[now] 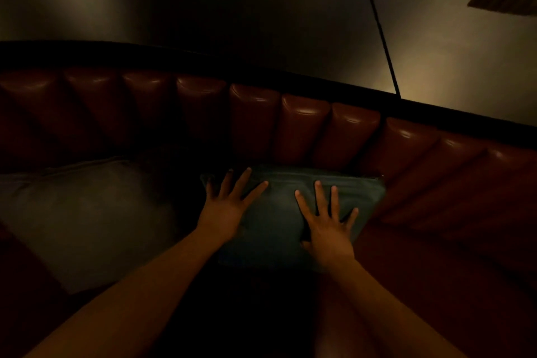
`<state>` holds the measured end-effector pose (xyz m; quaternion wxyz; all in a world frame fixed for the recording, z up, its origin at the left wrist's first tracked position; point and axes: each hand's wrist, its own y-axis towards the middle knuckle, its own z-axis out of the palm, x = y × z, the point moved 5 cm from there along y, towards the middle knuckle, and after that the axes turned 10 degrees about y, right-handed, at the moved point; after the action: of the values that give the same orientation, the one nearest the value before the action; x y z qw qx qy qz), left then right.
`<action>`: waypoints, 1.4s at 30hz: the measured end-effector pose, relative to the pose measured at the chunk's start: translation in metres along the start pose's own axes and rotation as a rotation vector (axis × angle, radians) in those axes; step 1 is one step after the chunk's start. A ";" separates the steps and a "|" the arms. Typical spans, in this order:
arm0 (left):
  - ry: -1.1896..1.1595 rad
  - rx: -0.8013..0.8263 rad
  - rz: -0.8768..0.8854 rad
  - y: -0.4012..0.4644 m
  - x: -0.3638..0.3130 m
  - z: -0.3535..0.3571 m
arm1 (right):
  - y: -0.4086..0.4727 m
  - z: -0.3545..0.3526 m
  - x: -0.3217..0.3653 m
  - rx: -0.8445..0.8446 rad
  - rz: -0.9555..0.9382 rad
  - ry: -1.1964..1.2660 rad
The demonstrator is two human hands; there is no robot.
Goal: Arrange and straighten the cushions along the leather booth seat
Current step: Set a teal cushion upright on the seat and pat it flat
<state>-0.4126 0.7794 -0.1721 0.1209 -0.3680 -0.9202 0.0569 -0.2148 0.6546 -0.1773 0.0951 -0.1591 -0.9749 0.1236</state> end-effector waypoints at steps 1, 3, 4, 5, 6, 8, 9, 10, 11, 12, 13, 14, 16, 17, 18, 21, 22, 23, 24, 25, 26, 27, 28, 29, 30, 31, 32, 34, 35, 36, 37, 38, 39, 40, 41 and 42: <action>-0.001 -0.013 -0.011 0.003 0.001 0.003 | 0.004 0.002 0.001 0.007 0.017 0.005; 0.005 -0.029 -0.025 0.007 0.004 0.007 | 0.011 0.004 0.003 0.018 0.044 0.013; 0.011 -0.033 -0.028 0.010 0.004 0.010 | 0.013 0.005 0.004 0.023 0.053 0.019; 0.006 -0.045 -0.032 0.011 0.005 0.013 | 0.015 0.006 0.004 0.022 0.059 0.026; -0.005 -0.064 -0.034 0.012 0.005 0.014 | 0.016 0.007 0.005 0.016 0.058 0.030; -0.022 -0.089 -0.024 0.013 0.006 0.017 | 0.016 0.007 0.004 0.013 0.055 0.034; -0.031 -0.088 -0.014 0.014 0.006 0.019 | 0.015 0.006 0.003 0.012 0.050 0.035; -0.046 -0.087 -0.003 0.013 0.007 0.021 | 0.013 0.005 0.002 0.006 0.038 0.032; -0.064 -0.084 0.016 0.012 0.007 0.020 | 0.009 0.003 0.003 -0.004 0.026 0.032; -0.087 -0.089 0.032 0.010 0.007 0.016 | 0.005 0.000 0.003 -0.029 0.012 0.040; -0.105 -0.093 0.044 0.009 0.006 0.010 | 0.000 -0.003 0.002 -0.079 -0.005 0.051; -0.108 -0.108 0.054 0.009 0.003 0.000 | -0.005 -0.009 0.001 -0.147 -0.012 0.065; -0.065 -0.176 0.084 0.009 -0.006 -0.028 | -0.016 -0.024 -0.005 -0.270 -0.002 0.112; -0.032 -0.221 0.108 0.009 -0.017 -0.046 | -0.025 -0.034 -0.012 -0.321 0.008 0.132; -0.008 -0.259 0.132 0.011 -0.026 -0.064 | -0.032 -0.045 -0.018 -0.366 0.014 0.145; 0.024 -0.344 0.192 0.010 -0.069 -0.117 | -0.063 -0.084 -0.049 -0.465 0.035 0.141; 0.011 -0.363 0.208 0.009 -0.081 -0.133 | -0.072 -0.097 -0.058 -0.490 0.043 0.137; -0.004 -0.382 0.232 0.007 -0.101 -0.151 | -0.087 -0.111 -0.074 -0.519 0.061 0.135; -0.021 -0.404 0.259 0.004 -0.119 -0.169 | -0.101 -0.126 -0.088 -0.550 0.077 0.136; -0.040 -0.419 0.286 0.000 -0.139 -0.187 | -0.117 -0.141 -0.103 -0.582 0.095 0.137; -0.068 -0.435 0.314 -0.005 -0.160 -0.205 | -0.134 -0.154 -0.119 -0.611 0.114 0.136; -0.102 -0.444 0.336 -0.011 -0.182 -0.223 | -0.152 -0.167 -0.135 -0.630 0.133 0.137; -0.133 -0.452 0.359 -0.018 -0.204 -0.240 | -0.170 -0.178 -0.152 -0.648 0.151 0.140; -0.155 -0.462 0.379 -0.026 -0.227 -0.256 | -0.190 -0.188 -0.169 -0.665 0.168 0.147; -0.174 -0.477 0.396 -0.034 -0.250 -0.270 | -0.212 -0.196 -0.186 -0.692 0.184 0.154; -0.194 -0.487 0.409 -0.042 -0.274 -0.283 | -0.235 -0.204 -0.204 -0.725 0.198 0.155; -0.214 -0.492 0.425 -0.051 -0.299 -0.295 | -0.260 -0.210 -0.222 -0.755 0.219 0.147; -0.247 -0.507 0.468 -0.070 -0.354 -0.319 | -0.312 -0.220 -0.263 -0.805 0.267 0.126; -0.261 -0.518 0.489 -0.081 -0.382 -0.328 | -0.338 -0.222 -0.283 -0.818 0.286 0.118; -0.277 -0.530 0.509 -0.091 -0.410 -0.337 | -0.363 -0.225 -0.302 -0.825 0.303 0.113; -0.298 -0.540 0.529 -0.101 -0.438 -0.345 | -0.388 -0.226 -0.321 -0.830 0.319 0.108; -0.316 -0.549 0.546 -0.111 -0.463 -0.351 | -0.409 -0.227 -0.337 -0.834 0.335 0.104; -0.330 -0.558 0.570 -0.121 -0.489 -0.357 | -0.433 -0.228 -0.355 -0.842 0.356 0.103; -0.336 -0.564 0.598 -0.131 -0.516 -0.362 | -0.455 -0.228 -0.371 -0.850 0.382 0.099; -0.339 -0.566 0.635 -0.140 -0.542 -0.367 | -0.478 -0.227 -0.387 -0.859 0.412 0.091; -0.340 -0.565 0.674 -0.149 -0.568 -0.371 | -0.499 -0.226 -0.403 -0.866 0.446 0.082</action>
<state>-0.0158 0.2853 0.1119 -0.1615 -0.6501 -0.7358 -0.1000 0.0687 0.1089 0.1146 0.0295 -0.3938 -0.8743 -0.2821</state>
